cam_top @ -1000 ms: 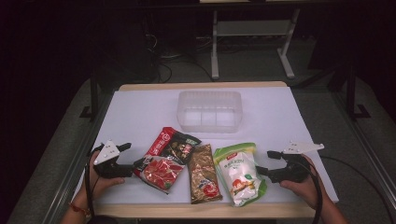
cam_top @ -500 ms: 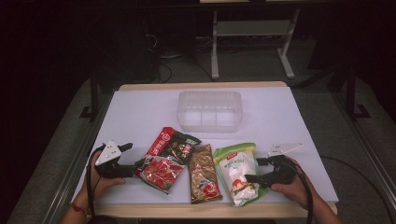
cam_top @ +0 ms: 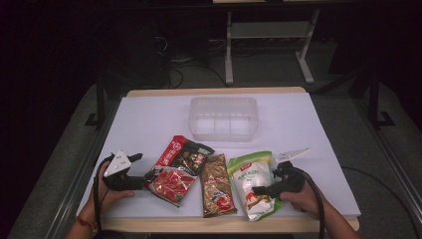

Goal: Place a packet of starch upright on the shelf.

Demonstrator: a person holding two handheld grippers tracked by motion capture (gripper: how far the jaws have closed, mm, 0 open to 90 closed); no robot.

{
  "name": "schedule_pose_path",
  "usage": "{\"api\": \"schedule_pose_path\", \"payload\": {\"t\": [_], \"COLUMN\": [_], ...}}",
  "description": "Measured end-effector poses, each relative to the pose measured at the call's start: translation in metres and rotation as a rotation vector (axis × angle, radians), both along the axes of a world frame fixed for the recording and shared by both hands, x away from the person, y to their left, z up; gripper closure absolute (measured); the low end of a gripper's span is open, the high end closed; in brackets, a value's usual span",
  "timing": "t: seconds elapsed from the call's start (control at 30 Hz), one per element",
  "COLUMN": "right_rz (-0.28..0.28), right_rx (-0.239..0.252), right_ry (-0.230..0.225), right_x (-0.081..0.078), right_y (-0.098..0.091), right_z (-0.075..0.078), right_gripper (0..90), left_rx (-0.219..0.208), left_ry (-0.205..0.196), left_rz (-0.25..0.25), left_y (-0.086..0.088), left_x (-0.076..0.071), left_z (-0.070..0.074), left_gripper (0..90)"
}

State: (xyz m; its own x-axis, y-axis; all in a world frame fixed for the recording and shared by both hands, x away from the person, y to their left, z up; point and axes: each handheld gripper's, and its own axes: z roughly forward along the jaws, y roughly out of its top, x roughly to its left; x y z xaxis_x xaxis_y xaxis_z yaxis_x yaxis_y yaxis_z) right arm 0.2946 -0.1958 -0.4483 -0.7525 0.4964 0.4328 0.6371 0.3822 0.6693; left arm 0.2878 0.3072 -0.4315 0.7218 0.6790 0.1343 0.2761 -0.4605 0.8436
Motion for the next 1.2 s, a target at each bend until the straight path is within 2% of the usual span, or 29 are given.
{"api": "schedule_pose_path", "payload": {"t": [0.23, 0.33, 0.5, 0.6, 0.67, 0.73, 0.97, 1.2], "right_rz": [0.075, 0.075, 0.083, 0.078, 0.064, 0.066, 0.057, 0.058], "right_rx": [0.039, 0.033, 0.028, 0.015, 0.006, 0.003, -0.015, -0.044], "right_ry": [0.046, 0.036, 0.035, 0.041, 0.038, 0.034, 0.002, -0.038], "right_x": [0.006, 0.008, 0.009, 0.009, 0.009, 0.009, 0.006, 0.001], "right_y": [0.013, 0.017, 0.018, 0.017, 0.015, 0.015, 0.014, 0.015], "right_z": [0.0, 0.004, 0.007, 0.007, 0.007, 0.007, 0.011, 0.015], "right_gripper": [22.3, 23.4, 30.7, 40.3, 51.0, 52.8, 68.2, 75.5], "left_rx": [0.011, 0.008, 0.01, 0.011, 0.012, 0.014, 0.02, 0.015], "left_ry": [0.005, 0.007, 0.009, 0.008, 0.01, 0.011, 0.019, 0.02], "left_rz": [-0.004, -0.001, 0.001, 0.0, 0.0, -0.003, -0.01, -0.01], "left_y": [-0.001, -0.001, -0.001, -0.001, -0.002, -0.002, -0.002, -0.001], "left_x": [-0.001, -0.002, -0.002, -0.001, -0.001, -0.001, 0.0, 0.0], "left_z": [-0.001, -0.002, -0.003, -0.003, -0.003, -0.003, -0.004, -0.004], "left_gripper": [22.6, 22.6, 22.6, 22.6, 22.6, 22.6, 22.6, 22.6]}}
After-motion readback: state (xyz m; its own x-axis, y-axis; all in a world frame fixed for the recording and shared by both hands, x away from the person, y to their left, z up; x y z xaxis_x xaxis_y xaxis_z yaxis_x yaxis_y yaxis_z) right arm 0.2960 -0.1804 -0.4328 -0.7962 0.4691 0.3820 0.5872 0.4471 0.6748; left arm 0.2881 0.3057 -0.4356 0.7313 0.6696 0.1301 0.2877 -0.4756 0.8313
